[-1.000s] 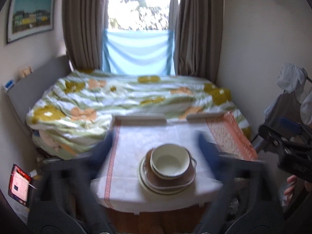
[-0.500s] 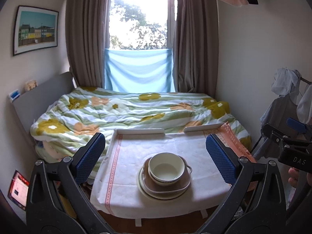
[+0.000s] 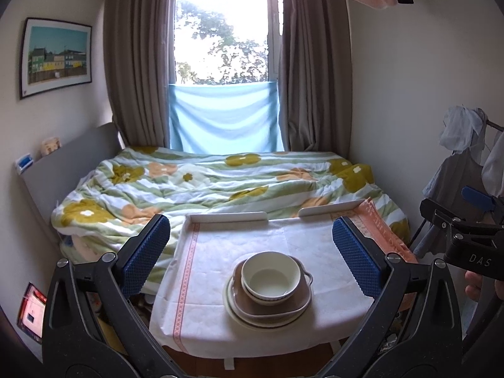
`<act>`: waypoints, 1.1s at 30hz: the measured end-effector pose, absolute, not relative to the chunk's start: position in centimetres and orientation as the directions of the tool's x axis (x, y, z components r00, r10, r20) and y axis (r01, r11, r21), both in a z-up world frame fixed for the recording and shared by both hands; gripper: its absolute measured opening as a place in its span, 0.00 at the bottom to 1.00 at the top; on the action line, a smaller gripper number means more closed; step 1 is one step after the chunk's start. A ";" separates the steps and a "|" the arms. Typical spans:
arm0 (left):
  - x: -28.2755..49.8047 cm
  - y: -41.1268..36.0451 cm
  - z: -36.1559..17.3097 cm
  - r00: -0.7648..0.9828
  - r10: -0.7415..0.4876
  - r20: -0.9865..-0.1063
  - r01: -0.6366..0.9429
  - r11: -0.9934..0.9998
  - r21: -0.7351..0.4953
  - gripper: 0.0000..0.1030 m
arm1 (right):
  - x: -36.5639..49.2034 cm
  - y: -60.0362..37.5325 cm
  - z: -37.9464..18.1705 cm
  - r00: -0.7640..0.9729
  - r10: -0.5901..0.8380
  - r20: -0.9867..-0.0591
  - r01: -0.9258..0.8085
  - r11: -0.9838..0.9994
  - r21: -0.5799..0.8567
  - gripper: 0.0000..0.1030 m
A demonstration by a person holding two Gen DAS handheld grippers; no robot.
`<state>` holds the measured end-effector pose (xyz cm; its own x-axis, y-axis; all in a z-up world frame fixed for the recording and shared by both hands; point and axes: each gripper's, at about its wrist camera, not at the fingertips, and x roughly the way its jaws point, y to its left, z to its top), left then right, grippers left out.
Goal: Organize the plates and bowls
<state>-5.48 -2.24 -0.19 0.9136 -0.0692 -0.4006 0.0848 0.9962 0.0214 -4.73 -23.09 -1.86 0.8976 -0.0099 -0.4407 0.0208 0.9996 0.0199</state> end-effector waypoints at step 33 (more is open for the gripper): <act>-6.0 -1.5 -0.1 0.917 -0.050 -0.396 0.060 0.998 0.014 1.00 | -4.3 -22.7 -1.8 0.896 0.000 -0.444 0.010 1.000 0.022 0.99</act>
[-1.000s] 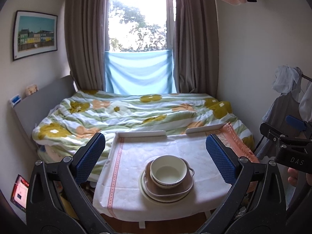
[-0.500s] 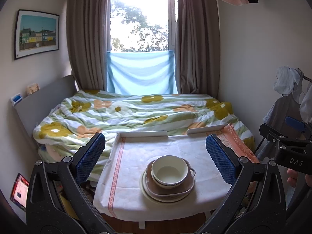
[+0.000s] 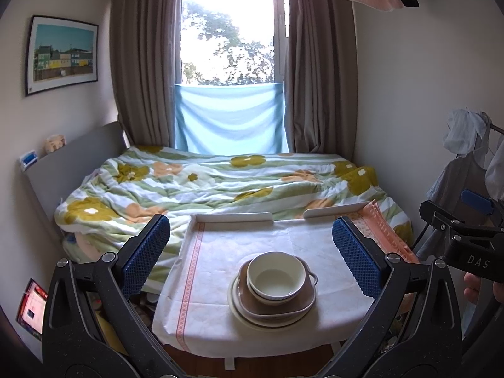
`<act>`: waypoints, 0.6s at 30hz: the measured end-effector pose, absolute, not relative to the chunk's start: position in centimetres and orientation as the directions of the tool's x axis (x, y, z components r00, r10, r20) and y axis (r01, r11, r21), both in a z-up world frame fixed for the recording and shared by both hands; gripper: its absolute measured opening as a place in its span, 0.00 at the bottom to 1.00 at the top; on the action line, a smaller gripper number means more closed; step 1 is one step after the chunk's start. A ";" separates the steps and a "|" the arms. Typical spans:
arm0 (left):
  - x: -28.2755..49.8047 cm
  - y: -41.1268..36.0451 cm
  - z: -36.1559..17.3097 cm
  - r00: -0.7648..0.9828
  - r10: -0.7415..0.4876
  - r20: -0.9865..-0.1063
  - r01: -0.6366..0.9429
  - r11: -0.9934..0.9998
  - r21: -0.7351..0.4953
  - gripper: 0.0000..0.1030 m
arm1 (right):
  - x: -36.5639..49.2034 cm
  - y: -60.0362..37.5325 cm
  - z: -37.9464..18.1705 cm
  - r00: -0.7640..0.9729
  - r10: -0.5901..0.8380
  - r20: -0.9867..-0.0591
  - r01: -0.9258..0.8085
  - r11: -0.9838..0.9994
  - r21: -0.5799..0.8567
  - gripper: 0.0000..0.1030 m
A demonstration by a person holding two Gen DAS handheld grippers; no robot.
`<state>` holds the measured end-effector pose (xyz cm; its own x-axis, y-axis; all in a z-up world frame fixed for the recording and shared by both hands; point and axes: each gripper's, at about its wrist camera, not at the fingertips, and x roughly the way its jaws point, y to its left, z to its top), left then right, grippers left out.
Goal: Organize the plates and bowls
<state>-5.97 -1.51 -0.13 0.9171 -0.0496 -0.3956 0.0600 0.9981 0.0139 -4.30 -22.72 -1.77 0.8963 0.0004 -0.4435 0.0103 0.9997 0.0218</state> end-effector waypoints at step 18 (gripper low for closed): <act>-6.0 -0.7 0.3 0.921 -0.036 -0.389 0.049 0.999 0.024 1.00 | -4.3 -22.3 -1.6 0.898 0.003 -0.441 0.009 1.000 0.024 0.99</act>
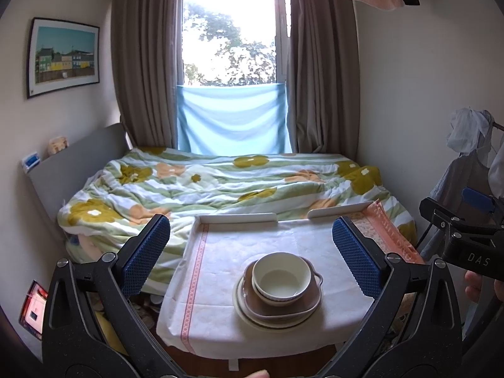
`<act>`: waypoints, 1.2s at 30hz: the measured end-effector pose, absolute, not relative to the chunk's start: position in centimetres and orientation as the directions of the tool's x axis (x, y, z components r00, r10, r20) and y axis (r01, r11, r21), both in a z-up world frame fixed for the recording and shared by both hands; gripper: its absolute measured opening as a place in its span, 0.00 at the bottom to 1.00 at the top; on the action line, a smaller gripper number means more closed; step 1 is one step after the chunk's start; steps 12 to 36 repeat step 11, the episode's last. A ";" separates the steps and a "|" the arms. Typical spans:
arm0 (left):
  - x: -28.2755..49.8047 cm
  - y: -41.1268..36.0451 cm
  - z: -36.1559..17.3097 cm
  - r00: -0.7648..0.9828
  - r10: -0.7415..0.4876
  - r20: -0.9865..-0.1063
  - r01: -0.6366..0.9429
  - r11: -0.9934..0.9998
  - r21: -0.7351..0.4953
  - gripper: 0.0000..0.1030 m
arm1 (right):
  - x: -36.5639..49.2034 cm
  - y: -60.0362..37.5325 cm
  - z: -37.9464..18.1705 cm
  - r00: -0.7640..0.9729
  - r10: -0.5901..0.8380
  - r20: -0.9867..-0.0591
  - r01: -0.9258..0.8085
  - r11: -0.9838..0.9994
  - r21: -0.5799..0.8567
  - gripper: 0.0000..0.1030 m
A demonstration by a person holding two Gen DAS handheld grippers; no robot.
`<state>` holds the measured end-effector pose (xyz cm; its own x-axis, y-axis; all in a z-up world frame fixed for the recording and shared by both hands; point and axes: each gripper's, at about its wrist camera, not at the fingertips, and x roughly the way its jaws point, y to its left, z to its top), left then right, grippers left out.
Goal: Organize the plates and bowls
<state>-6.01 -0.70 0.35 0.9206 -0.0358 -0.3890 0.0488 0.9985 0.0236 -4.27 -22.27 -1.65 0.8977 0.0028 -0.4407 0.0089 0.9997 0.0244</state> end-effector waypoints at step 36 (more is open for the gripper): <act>-5.4 0.0 0.3 0.934 -0.017 -0.358 0.028 0.999 0.026 1.00 | -4.2 -22.0 -1.7 0.896 0.004 -0.444 0.009 1.000 0.027 0.99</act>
